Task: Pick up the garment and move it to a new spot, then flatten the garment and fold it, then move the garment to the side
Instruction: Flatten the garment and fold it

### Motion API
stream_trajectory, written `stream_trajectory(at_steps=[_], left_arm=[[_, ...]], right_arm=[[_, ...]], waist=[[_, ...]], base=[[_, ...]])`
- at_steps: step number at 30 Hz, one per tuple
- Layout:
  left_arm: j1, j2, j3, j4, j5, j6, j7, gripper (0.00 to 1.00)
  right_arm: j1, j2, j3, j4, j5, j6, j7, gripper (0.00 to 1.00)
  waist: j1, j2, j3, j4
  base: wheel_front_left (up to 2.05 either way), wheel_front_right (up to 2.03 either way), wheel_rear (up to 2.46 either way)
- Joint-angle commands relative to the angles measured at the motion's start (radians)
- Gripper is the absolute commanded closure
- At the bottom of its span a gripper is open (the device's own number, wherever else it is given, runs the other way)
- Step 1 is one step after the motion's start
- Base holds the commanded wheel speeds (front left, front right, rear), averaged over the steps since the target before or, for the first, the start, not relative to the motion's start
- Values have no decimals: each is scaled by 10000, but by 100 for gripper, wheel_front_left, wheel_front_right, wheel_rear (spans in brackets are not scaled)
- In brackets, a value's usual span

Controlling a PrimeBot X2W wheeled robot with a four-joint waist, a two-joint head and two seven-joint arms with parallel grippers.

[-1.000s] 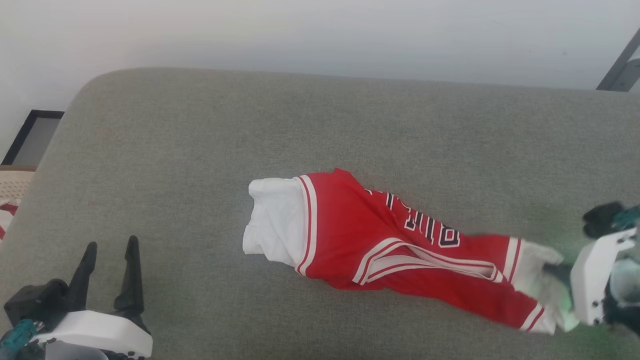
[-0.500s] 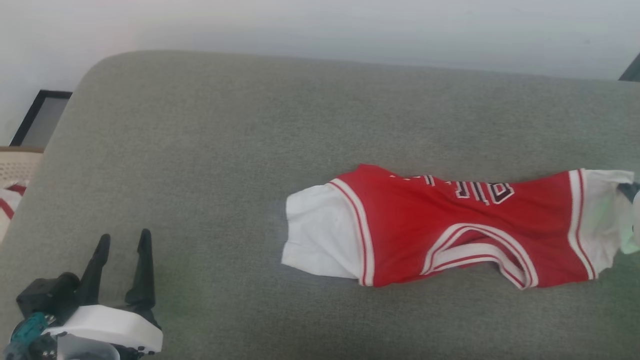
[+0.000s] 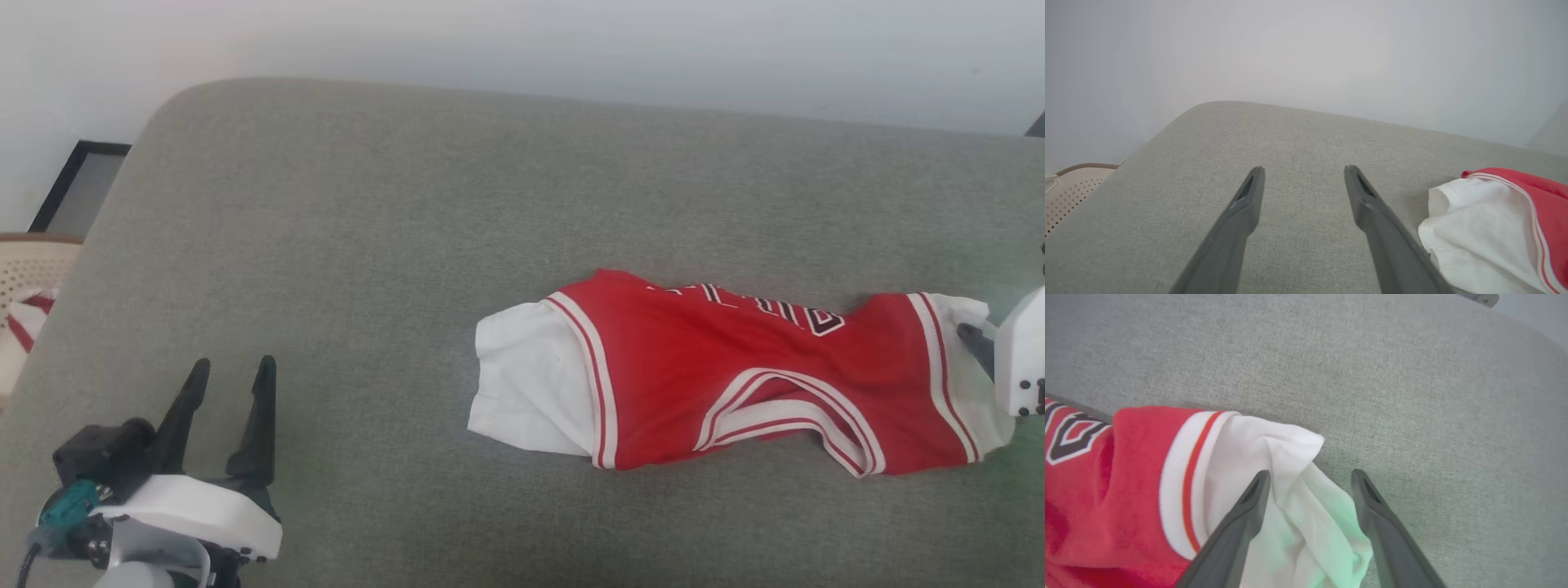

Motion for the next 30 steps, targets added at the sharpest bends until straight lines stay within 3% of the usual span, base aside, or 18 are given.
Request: stream_trajectory(at_steps=[1, 14, 21, 30], left_arm=[[-209, 137, -29, -87, -39, -149, 162, 0], [-572, 846, -453, -792, -577, -690, 1947, 0], [-416, 1039, -650, -969, -999, -657, 2983, 0], [-526, 1069, -1202, -569, -1650, -357, 4910, 0]], right_arm=[[-143, -26, 158, -19, 19, -18, -229, 0], [72, -101, -279, -878, -249, -18, -2812, 0], [620, 212, -1489, -1706, -1166, -18, -4617, 0], [2167, 1517, -4049, -3370, -3249, -18, -5617, 0]], waist=[[0, -1, -115, -135], [0, -1, -447, -1161], [0, -1, -406, -1880], [0, -1, -162, -2540]], base=[[0, 0, 0], [0, 0, 0], [0, 0, 0], [0, 0, 0]])
